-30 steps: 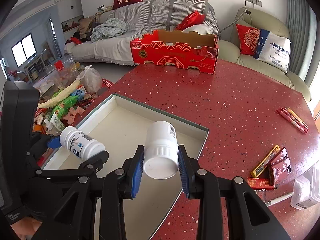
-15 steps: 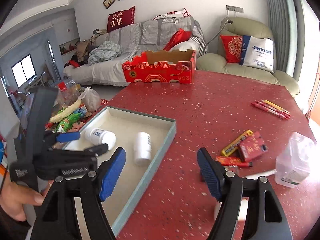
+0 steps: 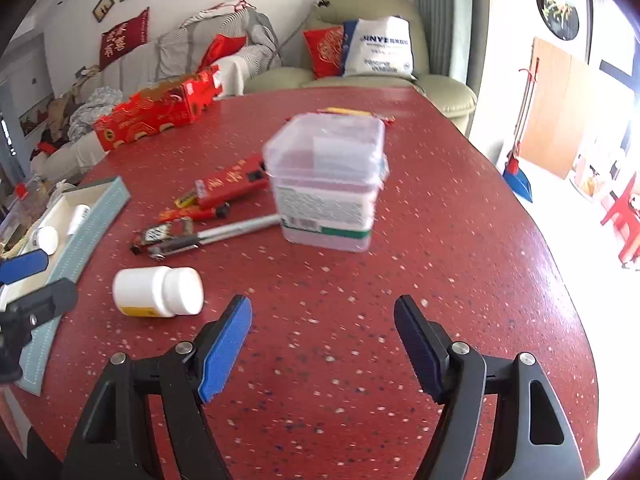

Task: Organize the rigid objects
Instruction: 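Grasp the yellow-label white bottle with the left tool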

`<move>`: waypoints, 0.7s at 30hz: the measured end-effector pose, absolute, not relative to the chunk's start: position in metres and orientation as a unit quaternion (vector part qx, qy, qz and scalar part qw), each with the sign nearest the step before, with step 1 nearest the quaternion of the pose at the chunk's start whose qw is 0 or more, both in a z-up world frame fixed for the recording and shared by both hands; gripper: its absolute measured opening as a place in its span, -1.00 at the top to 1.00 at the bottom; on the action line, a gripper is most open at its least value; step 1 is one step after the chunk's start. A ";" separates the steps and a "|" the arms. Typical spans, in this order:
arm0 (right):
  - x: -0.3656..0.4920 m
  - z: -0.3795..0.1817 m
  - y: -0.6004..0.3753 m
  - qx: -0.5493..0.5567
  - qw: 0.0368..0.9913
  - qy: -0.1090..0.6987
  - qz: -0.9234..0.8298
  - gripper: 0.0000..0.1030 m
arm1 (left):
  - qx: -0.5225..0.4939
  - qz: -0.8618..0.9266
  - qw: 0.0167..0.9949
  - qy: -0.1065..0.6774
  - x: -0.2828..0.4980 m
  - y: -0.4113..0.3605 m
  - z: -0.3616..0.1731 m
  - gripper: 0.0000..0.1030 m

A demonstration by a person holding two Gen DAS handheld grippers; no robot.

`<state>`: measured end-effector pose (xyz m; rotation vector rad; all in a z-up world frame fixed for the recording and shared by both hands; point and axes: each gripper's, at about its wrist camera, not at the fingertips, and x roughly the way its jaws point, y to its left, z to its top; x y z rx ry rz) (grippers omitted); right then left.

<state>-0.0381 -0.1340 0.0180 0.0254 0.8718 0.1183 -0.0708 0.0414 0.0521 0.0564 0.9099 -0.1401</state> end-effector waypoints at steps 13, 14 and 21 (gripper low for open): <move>-0.035 0.009 -0.155 0.058 0.899 0.429 0.071 -0.46 | 0.008 -0.036 0.884 0.466 -0.050 0.003 0.024 -0.64; -0.035 0.009 -0.155 0.057 0.899 0.429 0.071 -0.46 | 0.005 -0.033 0.883 0.469 -0.047 0.002 0.023 -0.64; -0.035 0.009 -0.156 0.059 0.899 0.429 0.069 -0.49 | -0.030 -0.015 0.879 0.476 -0.032 0.009 0.018 -0.64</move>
